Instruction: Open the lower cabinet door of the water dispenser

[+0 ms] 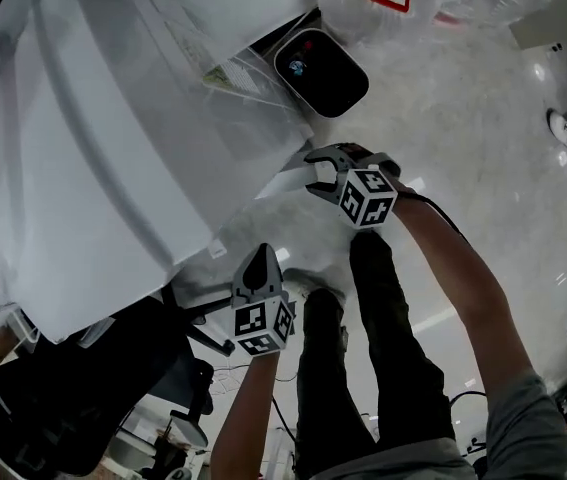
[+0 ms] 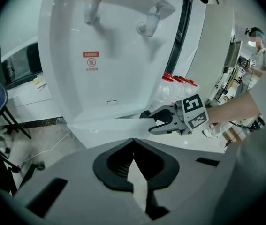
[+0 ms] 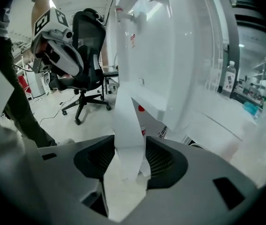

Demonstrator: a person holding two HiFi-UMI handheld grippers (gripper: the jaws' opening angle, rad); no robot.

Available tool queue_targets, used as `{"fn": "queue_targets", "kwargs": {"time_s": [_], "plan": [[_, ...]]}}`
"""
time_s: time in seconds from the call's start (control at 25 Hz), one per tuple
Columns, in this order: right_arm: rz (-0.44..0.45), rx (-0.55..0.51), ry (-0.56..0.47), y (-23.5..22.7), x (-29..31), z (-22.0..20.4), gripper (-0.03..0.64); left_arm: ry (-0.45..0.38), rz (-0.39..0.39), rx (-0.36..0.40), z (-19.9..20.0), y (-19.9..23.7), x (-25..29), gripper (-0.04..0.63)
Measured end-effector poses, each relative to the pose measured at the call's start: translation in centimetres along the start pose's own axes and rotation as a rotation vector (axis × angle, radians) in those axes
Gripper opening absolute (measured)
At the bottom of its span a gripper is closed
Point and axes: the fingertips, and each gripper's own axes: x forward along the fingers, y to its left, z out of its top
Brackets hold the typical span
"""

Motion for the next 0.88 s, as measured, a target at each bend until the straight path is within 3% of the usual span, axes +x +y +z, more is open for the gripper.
{"fn": "queue_targets", "kwargs": {"time_s": [0.08, 0.48, 0.88], "plan": [[0.026, -0.026, 0.001, 0.2, 0.0, 0.0, 0.195, 0.005, 0.023, -0.024, 0.0, 0.2, -0.1, 0.009], [0.038, -0.044, -0.020, 0.3, 0.1, -0.1, 0.189, 0.011, 0.079, -0.111, 0.0, -0.2, 0.5, 0.009], [-0.045, 0.023, -0.018, 3.6, -0.1, -0.1, 0.187, -0.004, 0.068, -0.090, -2.5, 0.5, -1.6, 0.009]]}}
